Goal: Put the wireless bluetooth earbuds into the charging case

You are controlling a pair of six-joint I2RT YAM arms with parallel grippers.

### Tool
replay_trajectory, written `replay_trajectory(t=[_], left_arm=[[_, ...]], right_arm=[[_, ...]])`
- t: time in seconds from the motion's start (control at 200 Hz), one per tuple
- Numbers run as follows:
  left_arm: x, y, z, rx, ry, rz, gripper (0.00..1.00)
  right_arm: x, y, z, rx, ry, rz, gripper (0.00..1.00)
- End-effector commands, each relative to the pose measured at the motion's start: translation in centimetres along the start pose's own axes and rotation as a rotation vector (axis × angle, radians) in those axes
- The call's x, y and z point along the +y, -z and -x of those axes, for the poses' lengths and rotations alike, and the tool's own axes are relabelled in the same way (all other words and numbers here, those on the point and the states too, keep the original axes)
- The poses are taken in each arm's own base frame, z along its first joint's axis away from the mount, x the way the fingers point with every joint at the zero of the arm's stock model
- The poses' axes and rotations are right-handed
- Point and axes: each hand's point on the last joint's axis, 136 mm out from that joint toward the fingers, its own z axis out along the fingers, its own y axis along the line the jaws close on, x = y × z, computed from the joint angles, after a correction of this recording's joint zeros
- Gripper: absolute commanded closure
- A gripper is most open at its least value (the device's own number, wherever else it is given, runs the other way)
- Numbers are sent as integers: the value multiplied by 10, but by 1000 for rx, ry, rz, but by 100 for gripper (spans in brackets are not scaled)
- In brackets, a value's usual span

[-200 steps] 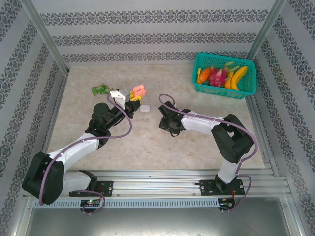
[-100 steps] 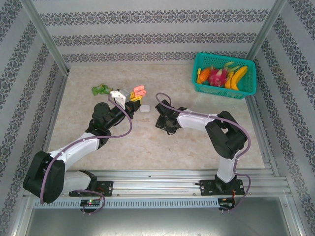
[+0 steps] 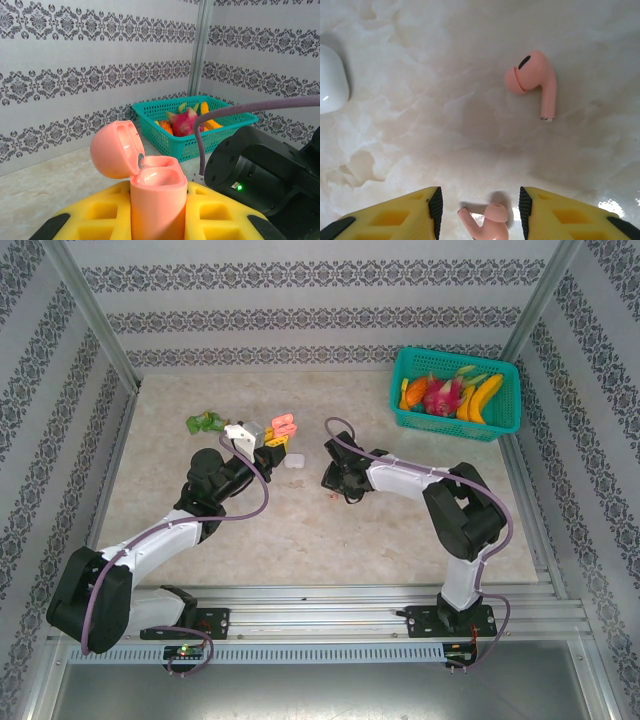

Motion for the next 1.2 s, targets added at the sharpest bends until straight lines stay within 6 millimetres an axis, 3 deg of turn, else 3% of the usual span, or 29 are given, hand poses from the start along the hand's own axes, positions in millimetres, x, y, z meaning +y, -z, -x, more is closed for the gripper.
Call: replay_trajectory(t=[0.0, 0.165, 0.295, 0.5, 0.699, 0.919, 1.199], left_arm=[[3, 1, 13, -48, -12, 0, 100], [3, 2, 11, -46, -5, -1, 100], [2, 3, 11, -48, -5, -5, 100], [1, 3, 14, -54, 4, -11, 100], [1, 3, 18, -56, 3, -9, 100], [1, 3, 21, -64, 5, -7, 100], [1, 2, 22, -67, 4, -9, 100]], right_arm=[[3, 12, 4, -15, 0, 3, 54], [-3, 7, 4, -26, 7, -64, 54], [3, 0, 7, -30, 37, -60, 54], [30, -13, 11, 13, 109, -12, 54], [48, -26, -3, 88, 168, -1, 55], [41, -28, -23, 141, 205, -20, 55], [19, -14, -48, 187, 224, -36, 55]])
